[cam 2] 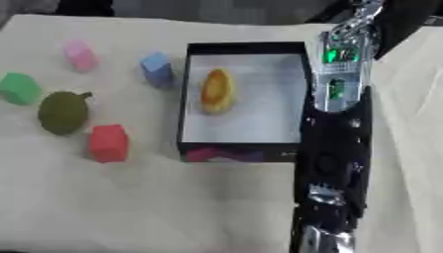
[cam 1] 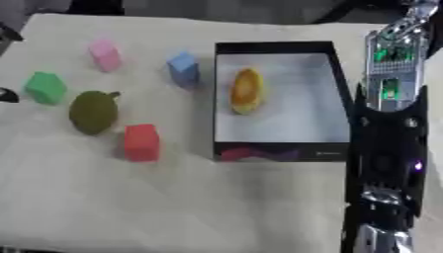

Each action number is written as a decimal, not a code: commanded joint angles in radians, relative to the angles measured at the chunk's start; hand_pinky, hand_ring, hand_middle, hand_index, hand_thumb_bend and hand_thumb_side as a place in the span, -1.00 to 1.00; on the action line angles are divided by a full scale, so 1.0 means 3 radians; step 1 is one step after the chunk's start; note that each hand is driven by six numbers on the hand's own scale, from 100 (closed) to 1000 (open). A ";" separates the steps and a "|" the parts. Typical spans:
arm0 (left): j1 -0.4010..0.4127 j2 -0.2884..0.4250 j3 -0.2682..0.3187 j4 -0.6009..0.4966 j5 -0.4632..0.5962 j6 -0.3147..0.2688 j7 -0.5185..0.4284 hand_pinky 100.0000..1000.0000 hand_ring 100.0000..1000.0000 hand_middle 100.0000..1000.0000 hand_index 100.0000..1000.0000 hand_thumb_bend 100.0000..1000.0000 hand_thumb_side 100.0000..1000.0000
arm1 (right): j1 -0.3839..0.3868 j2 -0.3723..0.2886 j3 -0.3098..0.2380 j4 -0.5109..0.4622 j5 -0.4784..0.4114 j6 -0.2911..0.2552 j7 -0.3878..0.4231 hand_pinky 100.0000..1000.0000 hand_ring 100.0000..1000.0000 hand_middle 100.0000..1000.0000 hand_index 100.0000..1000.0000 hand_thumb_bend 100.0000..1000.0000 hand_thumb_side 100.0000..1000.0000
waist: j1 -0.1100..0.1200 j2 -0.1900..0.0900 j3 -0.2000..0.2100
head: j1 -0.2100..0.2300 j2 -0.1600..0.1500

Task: Pick up objects on the table and place them in the box.

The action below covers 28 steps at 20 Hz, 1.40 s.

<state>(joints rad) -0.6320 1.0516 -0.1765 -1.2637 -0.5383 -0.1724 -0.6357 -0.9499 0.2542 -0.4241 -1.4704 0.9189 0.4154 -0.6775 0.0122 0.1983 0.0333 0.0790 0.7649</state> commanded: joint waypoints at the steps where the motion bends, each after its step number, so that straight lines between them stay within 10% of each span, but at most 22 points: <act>1: -0.0105 0.0058 0.0016 0.0043 0.0009 -0.0048 0.0008 0.73 0.77 0.71 0.83 0.33 -0.46 | -0.0075 -0.0007 0.0033 -0.0012 -0.0006 0.0032 -0.0035 0.56 0.40 0.40 0.59 -1.00 0.12 | 0.0013 -0.0092 0.0000 | -0.0006 0.0017; 7: -0.0229 -0.0054 -0.0010 0.0202 -0.0030 -0.0096 -0.0122 0.74 0.78 0.71 0.79 0.27 -0.99 | -0.0079 0.0000 0.0041 0.0001 -0.0018 0.0027 -0.0035 0.57 0.40 0.40 0.59 -1.00 0.13 | 0.0021 -0.0064 -0.0031 | 0.0028 0.0017; 28: -0.0573 -0.0470 0.0209 0.1133 -0.0739 -0.0246 0.0239 0.70 0.75 0.65 0.74 0.26 -1.00 | -0.0165 -0.0015 0.0047 0.0117 -0.0089 0.0055 -0.0071 0.57 0.40 0.40 0.60 -1.00 0.16 | 0.0017 0.0064 -0.0145 | 0.0181 0.0017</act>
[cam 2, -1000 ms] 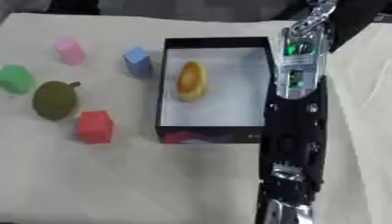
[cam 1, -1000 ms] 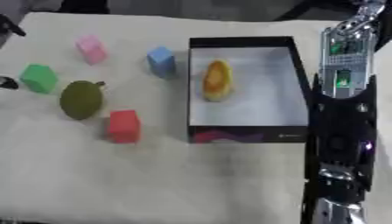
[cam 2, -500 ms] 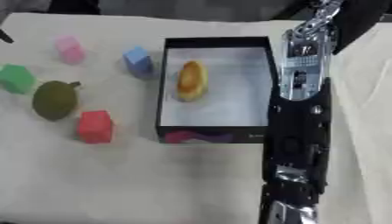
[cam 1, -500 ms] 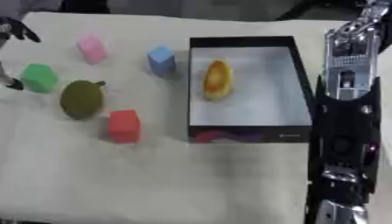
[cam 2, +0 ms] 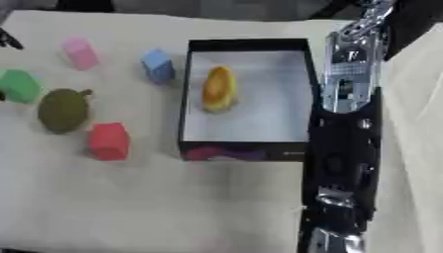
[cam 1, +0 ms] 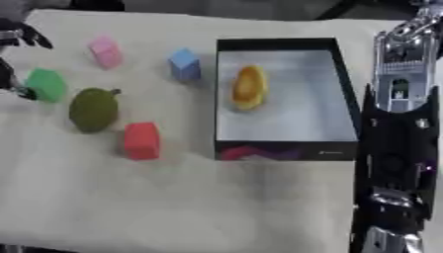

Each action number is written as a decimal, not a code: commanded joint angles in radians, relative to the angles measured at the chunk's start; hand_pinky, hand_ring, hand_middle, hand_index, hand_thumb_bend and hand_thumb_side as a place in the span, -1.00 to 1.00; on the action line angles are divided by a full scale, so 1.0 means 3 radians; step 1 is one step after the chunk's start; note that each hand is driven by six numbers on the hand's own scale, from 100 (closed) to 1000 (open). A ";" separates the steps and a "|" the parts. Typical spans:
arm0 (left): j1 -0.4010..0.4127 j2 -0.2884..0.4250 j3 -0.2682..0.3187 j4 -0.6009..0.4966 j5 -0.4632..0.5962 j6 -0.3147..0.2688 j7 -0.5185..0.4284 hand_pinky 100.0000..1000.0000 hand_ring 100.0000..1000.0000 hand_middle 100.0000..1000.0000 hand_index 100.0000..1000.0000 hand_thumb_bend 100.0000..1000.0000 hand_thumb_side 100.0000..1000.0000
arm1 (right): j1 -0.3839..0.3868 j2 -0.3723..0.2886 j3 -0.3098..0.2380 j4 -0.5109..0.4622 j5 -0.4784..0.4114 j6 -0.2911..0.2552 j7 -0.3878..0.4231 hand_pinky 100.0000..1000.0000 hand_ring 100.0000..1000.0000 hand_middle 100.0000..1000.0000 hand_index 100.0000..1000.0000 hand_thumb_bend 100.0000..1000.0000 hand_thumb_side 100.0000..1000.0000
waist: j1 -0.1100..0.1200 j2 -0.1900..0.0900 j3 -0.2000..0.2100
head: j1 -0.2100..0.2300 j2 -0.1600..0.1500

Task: Pick up objects on the table and place them in the box.

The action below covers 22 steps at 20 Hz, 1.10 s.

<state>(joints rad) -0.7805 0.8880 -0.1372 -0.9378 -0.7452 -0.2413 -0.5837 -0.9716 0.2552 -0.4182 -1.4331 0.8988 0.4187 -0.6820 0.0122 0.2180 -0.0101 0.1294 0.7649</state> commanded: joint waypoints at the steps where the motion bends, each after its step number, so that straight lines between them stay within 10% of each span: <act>1: -0.0080 0.0069 0.0092 0.0070 -0.0036 -0.0023 0.0077 0.70 0.74 0.64 0.74 0.25 -1.00 | -0.0103 -0.0024 0.0025 0.0002 -0.0025 0.0048 -0.0058 0.57 0.40 0.40 0.60 -1.00 0.16 | 0.0015 0.0006 -0.0001 | 0.0007 0.0017; 22: -0.0085 0.0023 0.0135 0.0196 -0.0207 -0.0044 0.0078 0.68 0.72 0.60 0.66 0.11 -1.00 | -0.0227 -0.0075 0.0037 0.0165 -0.0090 0.0060 -0.0094 0.57 0.40 0.40 0.60 -1.00 0.18 | -0.0016 0.0098 -0.0029 | -0.0017 0.0017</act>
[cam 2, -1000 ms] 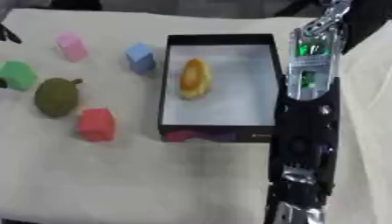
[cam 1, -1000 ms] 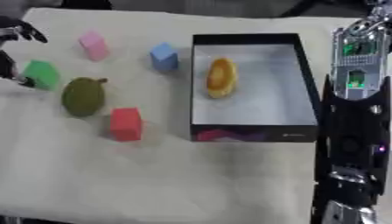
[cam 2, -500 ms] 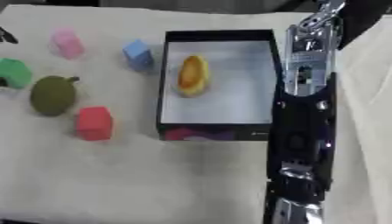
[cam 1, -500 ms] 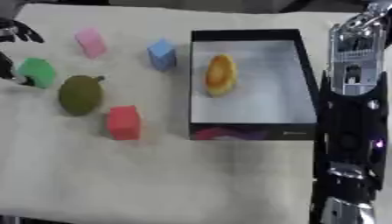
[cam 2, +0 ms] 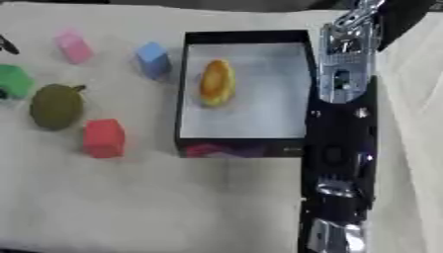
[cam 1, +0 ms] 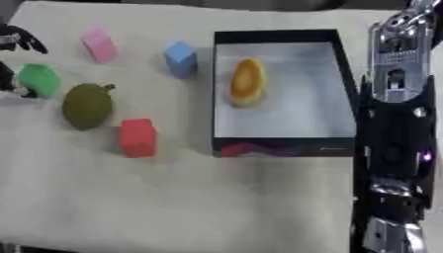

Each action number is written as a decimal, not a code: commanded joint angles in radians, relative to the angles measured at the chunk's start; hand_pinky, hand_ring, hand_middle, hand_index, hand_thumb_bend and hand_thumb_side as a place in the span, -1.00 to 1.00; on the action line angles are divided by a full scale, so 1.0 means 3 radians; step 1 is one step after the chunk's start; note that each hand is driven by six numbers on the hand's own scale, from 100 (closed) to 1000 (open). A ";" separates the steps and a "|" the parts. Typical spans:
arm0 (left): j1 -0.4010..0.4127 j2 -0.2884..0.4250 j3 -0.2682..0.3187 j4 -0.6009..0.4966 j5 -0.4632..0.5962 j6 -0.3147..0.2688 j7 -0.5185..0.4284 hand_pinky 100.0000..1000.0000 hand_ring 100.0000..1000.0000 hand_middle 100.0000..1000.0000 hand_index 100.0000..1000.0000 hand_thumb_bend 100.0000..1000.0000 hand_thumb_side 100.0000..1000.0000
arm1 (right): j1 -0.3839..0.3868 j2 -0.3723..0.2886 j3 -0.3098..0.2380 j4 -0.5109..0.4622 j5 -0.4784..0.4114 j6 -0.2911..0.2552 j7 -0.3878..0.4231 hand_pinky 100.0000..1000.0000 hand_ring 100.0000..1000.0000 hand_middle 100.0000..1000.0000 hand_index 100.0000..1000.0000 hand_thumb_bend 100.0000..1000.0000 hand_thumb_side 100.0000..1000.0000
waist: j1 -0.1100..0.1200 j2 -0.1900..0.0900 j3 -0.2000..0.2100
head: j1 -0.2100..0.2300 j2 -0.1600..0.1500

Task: Pick up objects on the table and place them in the box.

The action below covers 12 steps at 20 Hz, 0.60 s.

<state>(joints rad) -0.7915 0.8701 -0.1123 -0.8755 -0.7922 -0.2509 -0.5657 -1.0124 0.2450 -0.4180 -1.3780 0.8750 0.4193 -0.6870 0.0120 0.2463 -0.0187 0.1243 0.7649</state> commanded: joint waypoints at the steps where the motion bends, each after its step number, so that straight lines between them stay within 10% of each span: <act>1: -0.0047 0.0083 0.0052 -0.0006 -0.0081 -0.0015 0.0025 0.68 0.72 0.60 0.66 0.11 -1.00 | -0.0093 -0.0042 0.0035 -0.0016 -0.0013 0.0058 -0.0079 0.57 0.40 0.40 0.60 -1.00 0.18 | -0.0017 0.0005 -0.0005 | 0.0000 0.0017; 12: -0.0044 0.0064 0.0085 0.0054 -0.0382 -0.0013 0.0152 0.68 0.72 0.60 0.67 0.01 -1.00 | -0.0127 -0.0063 0.0017 0.0001 -0.0044 0.0068 -0.0101 0.57 0.40 0.40 0.60 -1.00 0.19 | -0.0031 0.0030 -0.0032 | 0.0019 0.0017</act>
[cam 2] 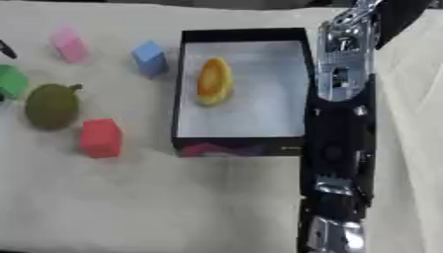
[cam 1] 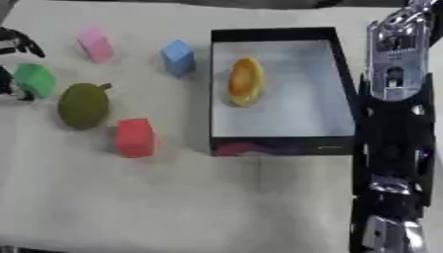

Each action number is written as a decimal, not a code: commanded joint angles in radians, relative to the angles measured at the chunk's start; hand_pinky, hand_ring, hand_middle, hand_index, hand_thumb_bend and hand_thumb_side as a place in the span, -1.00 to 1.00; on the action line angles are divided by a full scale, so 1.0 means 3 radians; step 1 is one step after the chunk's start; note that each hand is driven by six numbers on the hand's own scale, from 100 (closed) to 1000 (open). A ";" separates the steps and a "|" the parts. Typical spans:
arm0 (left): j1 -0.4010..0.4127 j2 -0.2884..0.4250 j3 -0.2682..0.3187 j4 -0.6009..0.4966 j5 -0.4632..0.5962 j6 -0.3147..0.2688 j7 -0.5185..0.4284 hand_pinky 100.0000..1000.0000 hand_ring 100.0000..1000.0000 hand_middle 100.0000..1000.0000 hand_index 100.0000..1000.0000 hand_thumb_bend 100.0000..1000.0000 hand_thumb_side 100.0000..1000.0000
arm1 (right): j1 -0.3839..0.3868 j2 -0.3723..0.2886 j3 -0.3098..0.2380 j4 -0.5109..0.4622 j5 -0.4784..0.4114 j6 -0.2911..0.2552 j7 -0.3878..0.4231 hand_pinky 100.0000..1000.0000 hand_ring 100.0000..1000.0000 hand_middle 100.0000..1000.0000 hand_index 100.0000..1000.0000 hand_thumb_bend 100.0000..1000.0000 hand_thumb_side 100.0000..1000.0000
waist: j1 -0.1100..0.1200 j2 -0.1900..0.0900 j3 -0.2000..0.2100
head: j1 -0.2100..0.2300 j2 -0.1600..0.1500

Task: Pick up objects on the table and place them in the box.

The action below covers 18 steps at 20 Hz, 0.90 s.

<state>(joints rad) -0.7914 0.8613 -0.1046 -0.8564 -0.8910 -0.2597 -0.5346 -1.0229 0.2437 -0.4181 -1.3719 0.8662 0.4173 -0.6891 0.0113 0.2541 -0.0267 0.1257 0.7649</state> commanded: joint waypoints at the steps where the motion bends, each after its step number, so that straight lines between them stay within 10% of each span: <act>1: -0.0043 0.0090 0.0063 -0.0002 -0.0075 0.0028 0.0067 0.68 0.72 0.60 0.67 0.00 -1.00 | -0.0098 -0.0062 0.0015 -0.0013 -0.0019 0.0077 -0.0096 0.57 0.40 0.40 0.60 -1.00 0.19 | -0.0030 0.0009 -0.0010 | 0.0018 0.0017; 18: -0.0026 0.0062 0.0127 0.0101 -0.0245 0.0060 0.0165 0.64 0.66 0.51 0.58 -0.26 -1.00 | -0.0121 -0.0085 0.0026 0.0046 -0.0086 0.0060 -0.0136 0.57 0.39 0.40 0.60 -1.00 0.21 | -0.0038 0.0044 -0.0027 | 0.0045 0.0016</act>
<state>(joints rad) -0.7891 0.8524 -0.0806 -0.8200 -0.9714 -0.2404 -0.4919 -1.0387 0.2277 -0.4183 -1.3531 0.8451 0.4111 -0.6977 0.0086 0.2684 -0.0352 0.1378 0.7649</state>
